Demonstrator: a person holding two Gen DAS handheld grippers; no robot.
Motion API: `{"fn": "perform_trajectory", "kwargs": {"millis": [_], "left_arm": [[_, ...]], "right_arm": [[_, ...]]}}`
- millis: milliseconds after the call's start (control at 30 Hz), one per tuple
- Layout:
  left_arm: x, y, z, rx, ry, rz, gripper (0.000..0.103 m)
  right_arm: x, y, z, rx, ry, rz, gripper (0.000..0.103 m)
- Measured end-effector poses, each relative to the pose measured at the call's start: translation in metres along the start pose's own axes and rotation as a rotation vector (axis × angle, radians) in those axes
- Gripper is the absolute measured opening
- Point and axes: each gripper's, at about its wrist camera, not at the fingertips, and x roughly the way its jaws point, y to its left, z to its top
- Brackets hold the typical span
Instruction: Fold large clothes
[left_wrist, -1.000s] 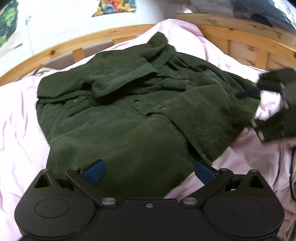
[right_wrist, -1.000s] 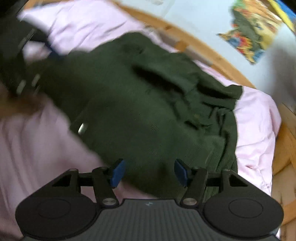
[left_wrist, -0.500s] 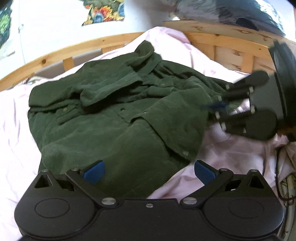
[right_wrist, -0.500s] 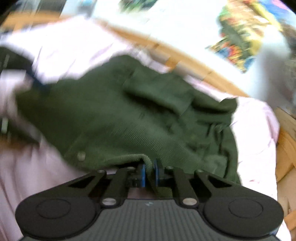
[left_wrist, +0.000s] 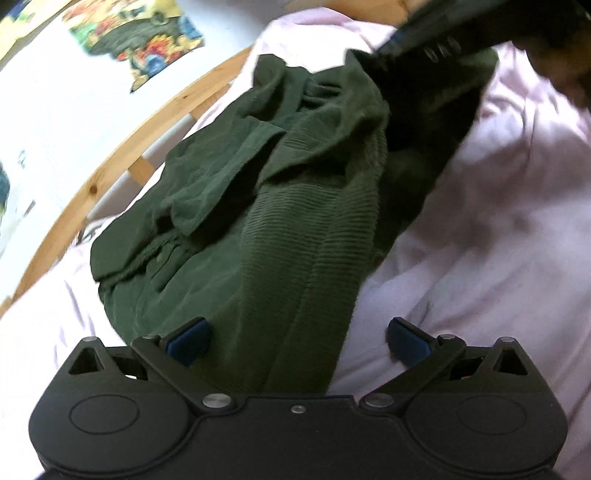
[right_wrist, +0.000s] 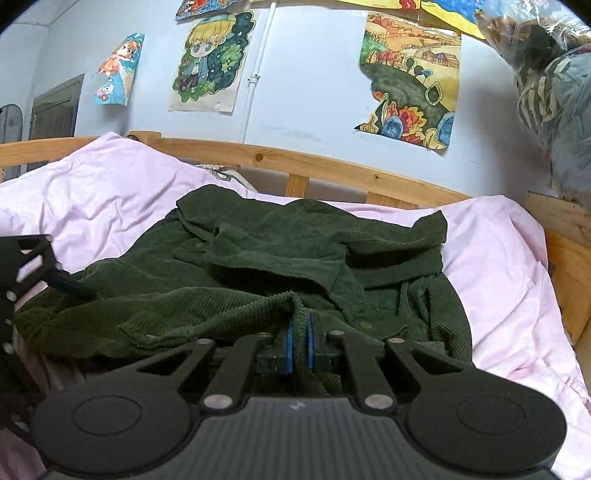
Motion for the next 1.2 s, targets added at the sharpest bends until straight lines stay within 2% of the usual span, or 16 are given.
{"fn": "perform_trajectory", "kwargs": {"millis": [200, 333, 433, 467, 500, 567, 600, 633, 667, 867, 967, 1033, 1067, 1133, 1200], "left_arm": [[0.029, 0.002, 0.016, 0.029, -0.006, -0.006, 0.103], [0.041, -0.006, 0.022, 0.065, -0.012, 0.017, 0.103], [0.044, -0.007, 0.027, 0.047, 0.004, 0.031, 0.102], [0.045, -0.007, 0.029, 0.034, 0.009, 0.032, 0.099], [0.045, -0.006, 0.029, 0.025, 0.01, 0.031, 0.095], [0.04, -0.006, 0.03, 0.014, 0.01, 0.033, 0.068], [0.037, -0.005, 0.03, 0.008, 0.012, 0.036, 0.062], [0.033, -0.004, 0.03, -0.002, 0.013, 0.042, 0.049], [0.03, -0.002, 0.028, -0.009, 0.013, 0.048, 0.04], [0.015, 0.008, 0.019, -0.035, -0.036, 0.064, 0.014], [0.006, 0.026, 0.023, -0.11, -0.077, 0.028, 0.006], [0.003, 0.04, 0.028, -0.147, -0.086, 0.007, 0.005], [0.001, 0.046, 0.031, -0.172, -0.089, -0.004, 0.005], [0.0, 0.063, 0.037, -0.236, -0.091, -0.032, 0.005], [0.0, 0.078, 0.045, -0.29, -0.085, -0.059, 0.005]], "right_arm": [[0.001, 0.0, -0.003, 0.026, 0.012, -0.004, 0.008], [0.002, 0.0, -0.005, 0.028, 0.023, -0.007, 0.008], [0.001, -0.001, -0.005, 0.033, 0.021, -0.007, 0.009], [0.0, -0.001, -0.005, 0.035, 0.02, -0.008, 0.009], [-0.001, -0.001, -0.006, 0.038, 0.016, -0.009, 0.01], [-0.004, -0.002, -0.005, 0.041, 0.001, -0.009, 0.013], [-0.006, -0.002, -0.004, 0.037, -0.006, -0.007, 0.014], [-0.009, -0.001, -0.003, 0.03, -0.017, -0.006, 0.015], [-0.012, 0.0, -0.003, 0.025, -0.027, -0.006, 0.015], [-0.015, -0.001, -0.001, 0.016, -0.026, -0.011, 0.018], [-0.02, -0.001, 0.0, 0.001, -0.027, -0.029, 0.029], [-0.027, -0.001, 0.0, -0.021, -0.029, -0.048, 0.046], [-0.031, 0.001, -0.001, -0.055, -0.032, -0.048, 0.051], [-0.042, 0.007, -0.005, -0.132, -0.042, -0.031, 0.076], [-0.049, 0.013, -0.01, -0.187, -0.034, -0.005, 0.086]]}}
